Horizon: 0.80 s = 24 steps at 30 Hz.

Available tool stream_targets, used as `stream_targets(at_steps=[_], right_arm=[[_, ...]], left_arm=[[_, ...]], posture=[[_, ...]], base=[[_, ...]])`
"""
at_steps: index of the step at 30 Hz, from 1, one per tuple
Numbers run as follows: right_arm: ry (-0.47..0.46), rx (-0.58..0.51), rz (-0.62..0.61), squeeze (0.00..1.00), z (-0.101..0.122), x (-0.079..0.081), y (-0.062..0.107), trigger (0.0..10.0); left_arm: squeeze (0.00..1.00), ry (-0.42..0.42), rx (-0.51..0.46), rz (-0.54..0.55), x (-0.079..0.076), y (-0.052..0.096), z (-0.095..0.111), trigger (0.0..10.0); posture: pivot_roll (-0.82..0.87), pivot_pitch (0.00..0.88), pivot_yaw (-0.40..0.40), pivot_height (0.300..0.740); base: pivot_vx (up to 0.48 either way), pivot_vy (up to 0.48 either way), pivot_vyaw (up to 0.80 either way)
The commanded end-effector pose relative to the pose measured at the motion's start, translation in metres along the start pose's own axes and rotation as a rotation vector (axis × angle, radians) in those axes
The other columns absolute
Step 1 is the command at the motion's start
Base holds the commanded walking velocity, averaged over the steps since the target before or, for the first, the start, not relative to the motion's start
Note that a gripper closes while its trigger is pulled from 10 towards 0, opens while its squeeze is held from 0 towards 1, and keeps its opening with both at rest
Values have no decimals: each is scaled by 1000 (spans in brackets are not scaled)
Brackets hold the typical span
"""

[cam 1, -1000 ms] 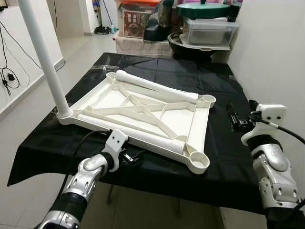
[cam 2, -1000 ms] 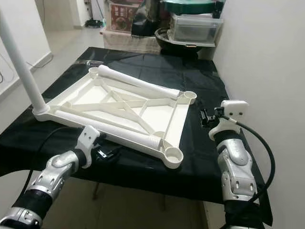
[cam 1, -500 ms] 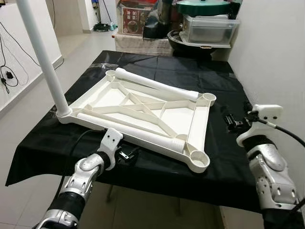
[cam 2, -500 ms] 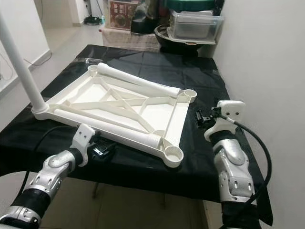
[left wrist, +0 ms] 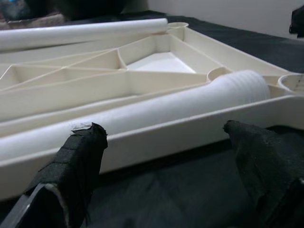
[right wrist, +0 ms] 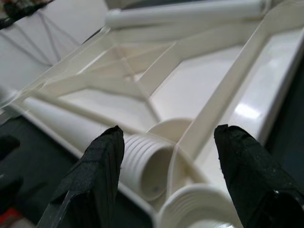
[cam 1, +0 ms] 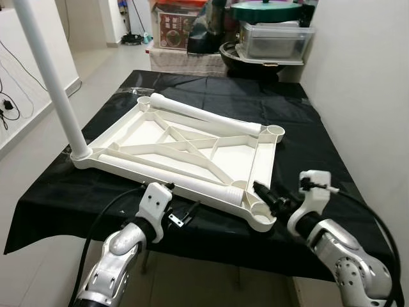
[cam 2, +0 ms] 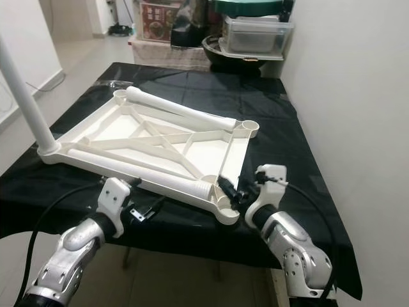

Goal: Building children table

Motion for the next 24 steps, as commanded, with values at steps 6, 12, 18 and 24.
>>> stream_targets(at_steps=[6,12,18,24], right_arm=[[-43,164,-48,0,-19,-4,-9,10000],[-72,177,-15,0,-14,4,-15,10000],[-82,167,-9,0,-1,5,-21,10000],[-97,188,-14,0,-2,4,-23,10000]], left_arm=[[0,46,1,-23,-24,15,6,10000],[0,64,-1,-64,-42,17,8,10000],[0,56,-7,-83,-48,16,12,10000],[0,53,0,-95,-50,18,12,10000]], posture=[[119,0,-70,740],[111,0,-77,740],[113,0,-81,740],[114,0,-86,740]], base=[[0,0,0],[0,0,0],[0,0,0],[0,0,0]])
Point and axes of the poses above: a point about 5 cm out from each wrist's last joint towards the gripper, its own y axis pointing back from the gripper into the wrist, its own z axis along the axis of the wrist's last joint, x = y × z, the point moved 5 cm from there along -y, pointing out of the wrist towards the gripper, and after that the axes turned 7 degrees about -y, right-handed, at the moved point
